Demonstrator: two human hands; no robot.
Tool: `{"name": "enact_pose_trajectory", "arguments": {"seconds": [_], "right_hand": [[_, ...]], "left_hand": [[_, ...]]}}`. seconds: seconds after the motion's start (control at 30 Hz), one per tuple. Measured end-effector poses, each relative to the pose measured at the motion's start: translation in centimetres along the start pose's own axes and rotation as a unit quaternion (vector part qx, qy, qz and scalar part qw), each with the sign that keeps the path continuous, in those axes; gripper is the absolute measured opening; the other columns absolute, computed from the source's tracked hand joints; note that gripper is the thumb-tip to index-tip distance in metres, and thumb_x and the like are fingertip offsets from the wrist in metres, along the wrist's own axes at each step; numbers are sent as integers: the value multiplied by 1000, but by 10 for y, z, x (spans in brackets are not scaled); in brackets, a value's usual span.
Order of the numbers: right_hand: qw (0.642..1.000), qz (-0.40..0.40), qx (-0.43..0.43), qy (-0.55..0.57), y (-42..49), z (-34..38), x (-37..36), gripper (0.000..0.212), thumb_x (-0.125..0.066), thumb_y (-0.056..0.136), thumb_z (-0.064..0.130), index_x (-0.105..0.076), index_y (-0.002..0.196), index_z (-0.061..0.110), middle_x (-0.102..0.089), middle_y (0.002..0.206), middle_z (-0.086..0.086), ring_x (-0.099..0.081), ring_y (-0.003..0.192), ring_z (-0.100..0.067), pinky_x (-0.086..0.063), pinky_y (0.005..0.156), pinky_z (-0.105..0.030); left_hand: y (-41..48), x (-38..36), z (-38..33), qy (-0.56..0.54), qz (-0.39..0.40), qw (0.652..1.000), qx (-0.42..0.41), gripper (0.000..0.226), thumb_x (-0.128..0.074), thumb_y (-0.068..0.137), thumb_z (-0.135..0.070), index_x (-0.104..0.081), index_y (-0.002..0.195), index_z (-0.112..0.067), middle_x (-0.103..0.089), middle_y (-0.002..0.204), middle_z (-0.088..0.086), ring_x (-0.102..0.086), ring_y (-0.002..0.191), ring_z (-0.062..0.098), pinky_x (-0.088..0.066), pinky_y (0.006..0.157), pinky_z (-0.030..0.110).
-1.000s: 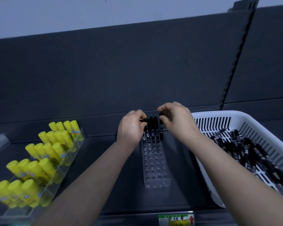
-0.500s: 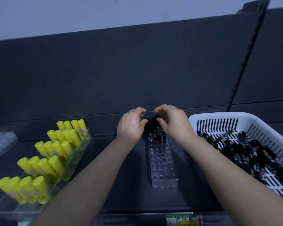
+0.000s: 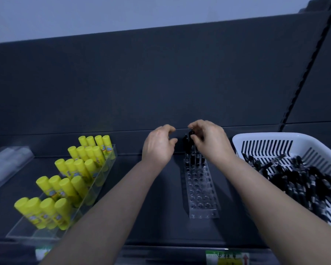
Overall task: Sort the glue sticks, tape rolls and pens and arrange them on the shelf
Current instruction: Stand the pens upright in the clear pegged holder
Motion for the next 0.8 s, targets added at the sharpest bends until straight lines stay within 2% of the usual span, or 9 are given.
{"name": "enact_pose_trajectory", "arguments": {"seconds": [0.23,0.47,0.57,0.8], "right_hand": [[1000,-9,-10,-14,1,-1,0,27,-62,87,11,-63,112,20,-65,101,2,-62,91,-14,-50,85,-30],[999,-8,-27,-25,3,-1,-7,28,-61,87,8,-63,113,18,-65,104,1,-61,94,-14,-49,85,-28],[999,9,-36,-38,-3,-4,-17,29,-62,85,6,-63,113,17,-66,104,0,-62,95,-18,-50,86,-32],[997,7,-73,-21,-14,-11,-28,26,-63,86,8,-48,106,16,-61,95,5,-62,89,-20,-51,78,-38]], "left_hand": [[-2,-5,3,84,54,994,-31,33,-57,94,-20,-56,128,-21,-60,125,-2,-47,119,17,-44,91,31],[-3,-2,6,70,62,995,-44,34,-57,94,-18,-56,128,-20,-59,127,-1,-46,122,17,-44,94,31],[-2,-1,7,66,64,994,-53,34,-57,94,-17,-56,128,-19,-59,127,0,-46,122,17,-44,95,32],[2,-1,11,55,68,993,-73,34,-56,94,-18,-56,128,-20,-59,127,-2,-46,121,17,-44,95,31]]}}
Point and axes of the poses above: each hand's wrist, its own y-axis towards the middle knuckle, its own x-axis out of the back of the hand, z = x × y, the point moved 7 cm from there along y, towards the middle knuckle
